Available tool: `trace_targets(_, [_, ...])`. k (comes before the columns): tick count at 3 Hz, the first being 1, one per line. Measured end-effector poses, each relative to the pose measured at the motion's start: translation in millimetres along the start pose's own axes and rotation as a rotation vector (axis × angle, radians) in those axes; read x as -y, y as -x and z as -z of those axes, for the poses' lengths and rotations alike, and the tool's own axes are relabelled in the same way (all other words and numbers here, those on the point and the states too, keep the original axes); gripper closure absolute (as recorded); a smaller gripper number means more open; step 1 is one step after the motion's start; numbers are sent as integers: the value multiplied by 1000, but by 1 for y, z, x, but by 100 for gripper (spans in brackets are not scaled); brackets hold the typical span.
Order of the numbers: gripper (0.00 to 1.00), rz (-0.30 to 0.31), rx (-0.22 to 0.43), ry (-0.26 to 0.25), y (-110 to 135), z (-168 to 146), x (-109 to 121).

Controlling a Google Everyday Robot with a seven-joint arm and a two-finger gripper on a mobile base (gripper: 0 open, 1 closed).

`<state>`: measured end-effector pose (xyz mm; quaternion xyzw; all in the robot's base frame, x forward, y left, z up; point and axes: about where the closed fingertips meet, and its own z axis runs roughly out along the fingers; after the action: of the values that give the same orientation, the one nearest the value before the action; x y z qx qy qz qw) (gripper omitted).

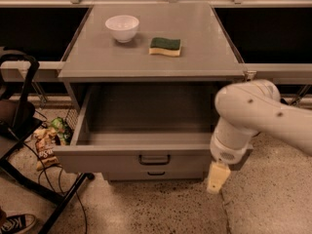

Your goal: Open top drawer

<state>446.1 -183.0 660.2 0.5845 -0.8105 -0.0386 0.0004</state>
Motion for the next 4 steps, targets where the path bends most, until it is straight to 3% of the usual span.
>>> trace_targets(1, [50,-1,2,1,1,0,0])
trace_targets(2, [73,-7,0,24,-5,-3,-21])
trace_targets(3, [96,-7,0,25,-7,-3,-21])
trace_targets(4, [100,-13,-1,30,-11,-4,-26])
